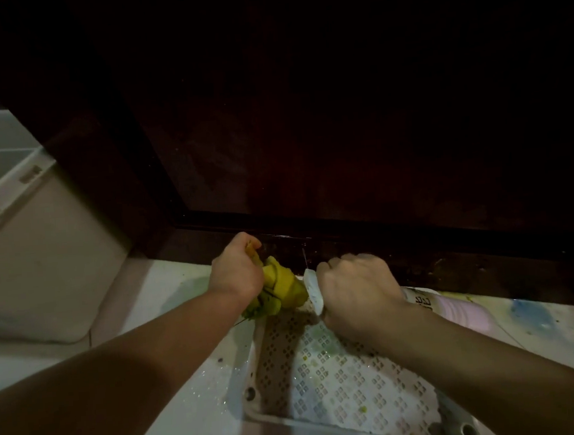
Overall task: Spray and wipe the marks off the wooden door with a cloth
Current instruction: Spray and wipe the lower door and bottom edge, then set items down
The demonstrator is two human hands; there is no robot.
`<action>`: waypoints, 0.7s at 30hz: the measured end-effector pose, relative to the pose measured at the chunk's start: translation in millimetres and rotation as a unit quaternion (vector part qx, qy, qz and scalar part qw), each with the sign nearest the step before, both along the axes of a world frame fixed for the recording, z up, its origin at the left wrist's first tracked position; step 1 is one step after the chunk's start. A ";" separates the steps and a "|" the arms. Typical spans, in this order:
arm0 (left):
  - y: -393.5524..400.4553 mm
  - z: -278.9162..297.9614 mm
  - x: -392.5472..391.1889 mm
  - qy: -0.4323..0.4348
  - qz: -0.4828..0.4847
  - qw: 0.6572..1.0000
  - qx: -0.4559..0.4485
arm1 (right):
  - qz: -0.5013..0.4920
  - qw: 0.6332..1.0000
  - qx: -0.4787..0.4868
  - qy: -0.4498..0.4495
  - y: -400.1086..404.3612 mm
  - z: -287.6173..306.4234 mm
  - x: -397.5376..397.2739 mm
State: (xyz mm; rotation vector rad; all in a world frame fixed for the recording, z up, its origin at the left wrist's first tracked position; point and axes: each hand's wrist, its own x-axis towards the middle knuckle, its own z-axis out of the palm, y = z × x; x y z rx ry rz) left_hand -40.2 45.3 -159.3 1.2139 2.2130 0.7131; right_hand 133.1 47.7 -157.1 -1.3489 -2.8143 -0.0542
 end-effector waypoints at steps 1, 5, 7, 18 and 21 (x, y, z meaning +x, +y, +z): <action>-0.1 -1.3 -1.0 -0.011 0.005 1.000 -0.005 | 0.001 1.000 0.001 -0.002 -0.6 0.5 -0.1; 0.9 -2.1 -2.4 -0.072 0.046 0.996 -0.023 | -0.004 1.000 0.002 0.012 -1.0 0.3 -1.6; 3.7 -0.3 -2.9 -0.103 0.068 0.992 -0.034 | -0.011 1.000 -0.014 0.008 -0.3 -0.1 -3.5; 0.8 -1.8 -7.6 -0.159 0.070 0.981 -0.081 | 0.018 0.999 0.030 0.033 0.0 5.8 -2.0; 2.4 -2.5 -10.1 -0.160 0.067 0.982 -0.069 | -0.010 0.999 0.010 0.035 -0.5 8.5 -2.9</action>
